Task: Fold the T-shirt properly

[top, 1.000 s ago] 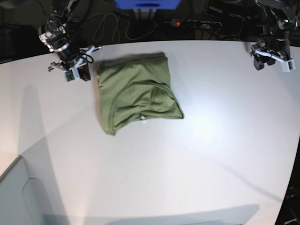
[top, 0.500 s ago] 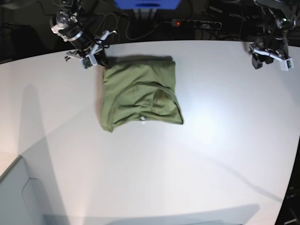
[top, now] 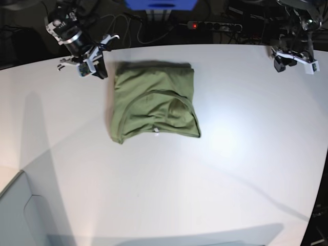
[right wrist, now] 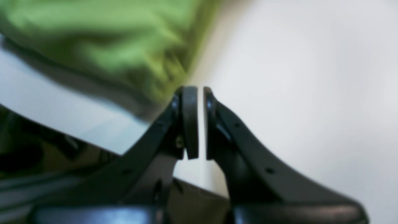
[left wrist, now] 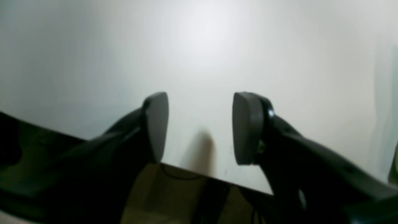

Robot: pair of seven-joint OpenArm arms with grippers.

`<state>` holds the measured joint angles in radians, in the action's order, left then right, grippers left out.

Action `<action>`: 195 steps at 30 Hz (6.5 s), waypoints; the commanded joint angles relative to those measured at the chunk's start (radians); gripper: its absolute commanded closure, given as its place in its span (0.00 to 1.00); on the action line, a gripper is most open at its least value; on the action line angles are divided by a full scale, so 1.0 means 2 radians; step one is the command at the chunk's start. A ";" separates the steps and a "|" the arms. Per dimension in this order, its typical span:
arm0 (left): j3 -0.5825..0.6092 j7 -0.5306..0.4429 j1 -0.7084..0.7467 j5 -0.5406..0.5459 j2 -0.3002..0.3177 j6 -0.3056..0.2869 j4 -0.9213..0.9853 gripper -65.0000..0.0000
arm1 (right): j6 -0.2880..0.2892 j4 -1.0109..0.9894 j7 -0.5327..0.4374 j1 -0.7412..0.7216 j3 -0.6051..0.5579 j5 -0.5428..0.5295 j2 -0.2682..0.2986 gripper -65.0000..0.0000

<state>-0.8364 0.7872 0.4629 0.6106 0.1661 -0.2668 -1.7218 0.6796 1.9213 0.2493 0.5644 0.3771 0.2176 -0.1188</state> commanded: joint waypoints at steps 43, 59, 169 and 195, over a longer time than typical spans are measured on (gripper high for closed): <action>-0.004 -0.009 0.012 0.002 0.008 0.001 -0.008 0.51 | 0.009 -0.093 -0.071 -0.052 -0.172 -0.005 -0.016 1.00; -0.004 -0.009 0.012 0.002 0.007 0.003 -0.008 0.51 | -0.006 -0.066 -0.066 -0.056 -0.195 -0.006 0.004 0.99; -0.004 -0.009 0.019 0.001 0.013 0.004 -0.011 0.51 | -0.203 -0.188 0.233 -0.381 -0.414 -0.008 -0.019 0.55; -0.003 -0.009 0.019 0.001 0.012 0.004 -0.009 0.51 | -0.203 -0.250 0.229 -0.381 -0.455 -0.009 -0.019 0.86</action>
<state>-0.8345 0.7860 0.4934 0.6029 0.1795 -0.2623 -1.7237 0.2825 1.4040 0.7296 -0.1783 -0.5335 0.2085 -0.1440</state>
